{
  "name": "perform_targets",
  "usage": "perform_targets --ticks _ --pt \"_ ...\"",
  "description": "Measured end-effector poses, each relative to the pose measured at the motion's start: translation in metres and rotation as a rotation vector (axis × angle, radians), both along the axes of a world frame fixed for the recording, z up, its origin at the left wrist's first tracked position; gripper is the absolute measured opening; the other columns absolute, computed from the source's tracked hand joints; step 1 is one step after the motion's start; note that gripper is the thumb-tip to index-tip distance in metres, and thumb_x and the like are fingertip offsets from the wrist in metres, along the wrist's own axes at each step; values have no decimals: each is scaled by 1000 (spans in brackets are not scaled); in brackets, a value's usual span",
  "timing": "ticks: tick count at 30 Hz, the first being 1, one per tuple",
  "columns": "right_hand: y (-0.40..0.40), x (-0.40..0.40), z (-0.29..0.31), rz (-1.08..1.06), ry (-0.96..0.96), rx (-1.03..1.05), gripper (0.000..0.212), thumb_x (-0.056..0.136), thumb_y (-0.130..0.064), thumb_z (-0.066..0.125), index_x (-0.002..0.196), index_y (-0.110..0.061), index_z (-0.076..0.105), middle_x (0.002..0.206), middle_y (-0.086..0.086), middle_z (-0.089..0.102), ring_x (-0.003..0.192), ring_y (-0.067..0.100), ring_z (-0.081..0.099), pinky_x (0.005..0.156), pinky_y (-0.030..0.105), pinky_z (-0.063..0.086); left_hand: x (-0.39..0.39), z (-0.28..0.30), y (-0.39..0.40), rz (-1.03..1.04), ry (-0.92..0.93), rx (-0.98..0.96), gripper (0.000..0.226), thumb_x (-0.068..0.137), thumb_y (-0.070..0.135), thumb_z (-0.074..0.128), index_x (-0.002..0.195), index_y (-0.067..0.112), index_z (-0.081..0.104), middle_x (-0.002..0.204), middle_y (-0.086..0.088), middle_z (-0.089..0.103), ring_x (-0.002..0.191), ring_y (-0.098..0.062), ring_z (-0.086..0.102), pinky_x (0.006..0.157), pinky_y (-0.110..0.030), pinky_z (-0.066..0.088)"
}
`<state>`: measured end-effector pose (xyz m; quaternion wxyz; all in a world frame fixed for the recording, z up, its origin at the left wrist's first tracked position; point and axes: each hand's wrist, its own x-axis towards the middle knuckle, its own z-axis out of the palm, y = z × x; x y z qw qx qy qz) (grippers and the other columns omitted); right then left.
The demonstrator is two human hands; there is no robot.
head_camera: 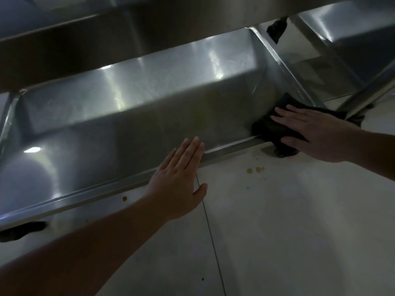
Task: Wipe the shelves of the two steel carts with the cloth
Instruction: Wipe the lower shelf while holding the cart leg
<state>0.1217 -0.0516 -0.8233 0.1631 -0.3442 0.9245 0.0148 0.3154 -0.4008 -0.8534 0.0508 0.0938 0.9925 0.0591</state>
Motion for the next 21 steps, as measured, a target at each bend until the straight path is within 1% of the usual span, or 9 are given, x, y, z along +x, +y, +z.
perform_targets --ticks 2,4,5,6,9,13,16,19,21 --pt "-3 1 -2 50 108 -14 70 104 -66 11 165 -31 16 173 -2 10 158 12 -2 124 22 -14 0 -3 2 37 2 -13 96 97 66 34 169 19 -10 177 2 -16 160 -12 -22 132 -38 -3" --pt "-11 -4 -13 148 234 31 63 112 -45 17 158 -8 38 168 19 25 157 35 15 130 41 0 1 -5 4 52 15 -23 97 96 66 37 169 17 -4 177 1 -10 162 -14 -16 133 -38 1" --pt "-18 -12 -17 133 255 54 60 111 -39 21 156 -5 41 167 25 25 156 43 18 129 52 10 1 -5 4 49 17 -29 97 96 66 39 170 16 -3 178 0 -8 162 -14 -14 133 -38 2" --pt "-28 -23 -17 3 229 48 60 110 -41 25 158 -7 38 168 25 20 157 45 16 127 58 14 1 -5 5 43 16 -37 98 97 66 40 170 16 -2 178 0 -8 162 -14 -13 133 -38 1" --pt "-60 -69 -11 -411 153 -83 73 104 -60 20 166 -22 16 174 7 8 160 35 5 128 54 10 0 -4 3 31 14 -50 97 97 66 42 170 17 1 178 0 -6 163 -14 -11 131 -34 -5" --pt "-96 -118 -4 -540 128 -135 75 102 -62 18 166 -24 16 175 2 8 160 34 4 128 51 10 0 -4 3 28 14 -72 96 97 67 44 170 16 6 178 -1 0 163 -16 -6 130 -36 0" --pt "-131 -110 1 -424 119 -145 70 106 -57 22 167 -22 17 175 2 10 160 31 9 129 47 10 -1 -5 3 30 3 -94 97 99 69 41 170 17 1 178 -1 -4 163 -16 -9 130 -37 0" --pt "-157 -58 2 -122 46 -224 67 108 -55 33 166 -23 23 174 1 14 160 27 13 129 39 9 0 -3 3 32 -6 -115 96 99 68 41 170 16 1 178 -2 -4 163 -16 -9 130 -37 -1" --pt "-154 -15 -1 83 12 -257 68 105 -61 32 165 -28 26 173 -5 16 160 20 12 129 38 8 0 -2 5 36 -13 -118 97 98 66 44 170 15 5 178 -3 0 163 -16 -6 131 -37 1"
